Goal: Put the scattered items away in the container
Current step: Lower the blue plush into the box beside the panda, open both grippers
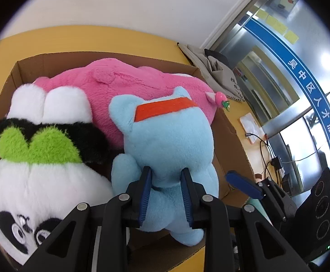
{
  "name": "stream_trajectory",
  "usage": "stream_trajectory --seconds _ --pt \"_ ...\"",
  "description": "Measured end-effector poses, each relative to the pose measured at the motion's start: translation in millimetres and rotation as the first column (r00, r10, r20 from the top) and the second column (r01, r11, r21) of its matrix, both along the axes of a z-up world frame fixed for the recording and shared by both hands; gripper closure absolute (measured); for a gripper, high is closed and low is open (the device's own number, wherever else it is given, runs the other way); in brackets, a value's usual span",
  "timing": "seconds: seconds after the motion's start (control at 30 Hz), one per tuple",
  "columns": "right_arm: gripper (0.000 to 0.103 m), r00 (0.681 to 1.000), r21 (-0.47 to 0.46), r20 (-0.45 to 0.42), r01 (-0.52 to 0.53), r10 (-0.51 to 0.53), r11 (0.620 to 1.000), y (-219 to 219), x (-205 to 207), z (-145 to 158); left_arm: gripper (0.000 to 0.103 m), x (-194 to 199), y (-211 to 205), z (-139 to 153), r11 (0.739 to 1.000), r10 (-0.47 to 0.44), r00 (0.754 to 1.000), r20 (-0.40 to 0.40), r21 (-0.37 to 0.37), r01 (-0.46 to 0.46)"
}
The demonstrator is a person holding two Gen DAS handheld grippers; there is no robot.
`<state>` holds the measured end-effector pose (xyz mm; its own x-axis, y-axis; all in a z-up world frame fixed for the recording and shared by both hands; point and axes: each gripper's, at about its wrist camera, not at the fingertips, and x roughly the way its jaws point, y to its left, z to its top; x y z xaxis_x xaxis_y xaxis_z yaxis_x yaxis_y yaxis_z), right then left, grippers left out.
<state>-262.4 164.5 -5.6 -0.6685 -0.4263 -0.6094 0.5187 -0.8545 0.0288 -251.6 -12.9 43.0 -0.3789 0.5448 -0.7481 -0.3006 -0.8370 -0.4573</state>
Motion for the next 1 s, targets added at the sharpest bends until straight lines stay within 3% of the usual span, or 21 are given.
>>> stream_trajectory --seconds 0.17,0.27,0.4,0.5,0.6,0.7,0.87,0.93,1.0 --pt "0.025 0.996 -0.048 0.021 0.089 -0.088 0.995 26.9 8.3 2.2 0.078 21.5 -14.1 11.1 0.999 0.052 0.997 -0.060 -0.006 -0.052" --pt "0.025 0.982 -0.019 0.131 0.139 -0.135 0.990 28.5 1.3 -13.3 0.078 39.9 -23.8 11.6 0.997 0.074 0.994 -0.082 -0.028 -0.077" --pt "0.025 0.962 -0.026 0.252 0.113 -0.103 0.993 20.4 8.9 -34.7 0.076 60.8 -36.9 -3.7 0.994 0.099 0.993 -0.071 -0.042 -0.102" --pt "0.027 0.967 0.012 0.242 0.083 -0.083 0.996 9.4 12.9 -44.6 0.076 63.8 -44.6 -26.0 0.992 0.117 0.993 -0.010 -0.049 -0.118" --pt "0.031 0.961 -0.035 0.275 0.027 -0.016 0.999 4.5 10.0 -45.4 0.076 66.4 -46.7 -39.9 0.992 0.125 0.992 0.019 -0.037 -0.125" --pt "0.036 0.965 -0.075 0.258 -0.021 0.040 0.997 6.9 14.5 -39.4 0.076 69.8 -42.2 -40.0 0.991 0.126 0.992 0.000 -0.042 -0.126" --pt "0.041 0.988 -0.139 0.148 0.066 -0.045 0.988 31.1 10.2 -15.5 0.075 73.5 -36.9 -40.4 0.991 0.119 0.993 -0.022 -0.056 -0.120" --pt "0.044 0.979 -0.114 0.190 0.099 -0.076 0.988 29.5 -9.1 -25.3 0.075 75.5 -35.8 -40.0 0.991 0.121 0.992 -0.032 -0.056 -0.123" --pt "0.045 0.957 -0.093 0.286 0.075 -0.045 0.993 12.6 -30.7 -49.8 0.076 76.7 -33.4 -38.6 0.990 0.125 0.991 -0.040 -0.056 -0.127"
